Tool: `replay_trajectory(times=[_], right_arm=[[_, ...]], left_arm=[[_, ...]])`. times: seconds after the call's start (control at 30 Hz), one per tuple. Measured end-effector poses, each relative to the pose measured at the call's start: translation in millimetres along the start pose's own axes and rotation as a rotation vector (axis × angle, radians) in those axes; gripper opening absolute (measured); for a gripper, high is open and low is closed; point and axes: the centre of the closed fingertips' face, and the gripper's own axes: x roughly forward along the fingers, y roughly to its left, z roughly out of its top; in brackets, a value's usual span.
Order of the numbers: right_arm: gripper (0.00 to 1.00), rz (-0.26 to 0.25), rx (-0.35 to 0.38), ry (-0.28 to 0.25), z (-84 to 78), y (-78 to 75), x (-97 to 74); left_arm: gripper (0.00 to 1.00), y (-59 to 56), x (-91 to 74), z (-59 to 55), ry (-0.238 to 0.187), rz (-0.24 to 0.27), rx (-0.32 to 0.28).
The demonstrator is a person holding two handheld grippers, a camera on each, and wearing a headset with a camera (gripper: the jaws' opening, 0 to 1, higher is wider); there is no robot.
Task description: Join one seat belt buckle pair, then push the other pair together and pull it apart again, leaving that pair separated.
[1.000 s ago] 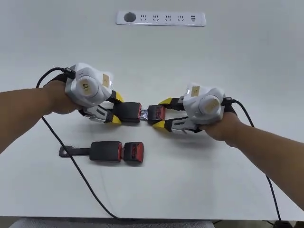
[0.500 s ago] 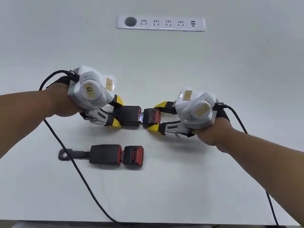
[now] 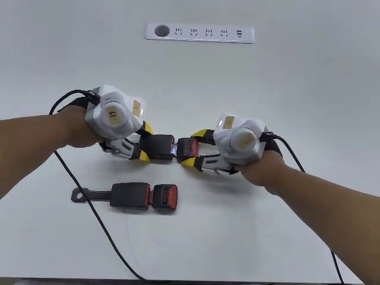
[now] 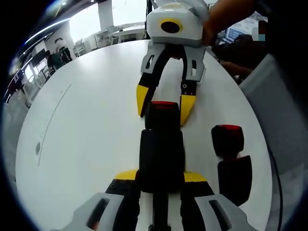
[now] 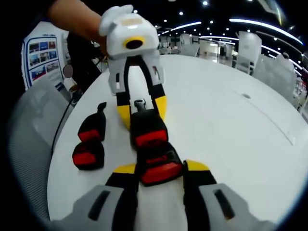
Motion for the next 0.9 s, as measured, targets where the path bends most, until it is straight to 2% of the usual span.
replay_trajectory(times=[0.43,0.9], right_arm=[[0.37,-0.012,-0.006,-0.001,0.3,0.2,0.4],[0.37,0.003,-0.025,0.004,-5.6,-6.5,-5.0]], left_arm=[[0.33,-0.5,-0.2,-0.1,0.0,0.002,-0.013],[0.33,1.2,-0.2,0.3,-0.006,0.002,-0.024]])
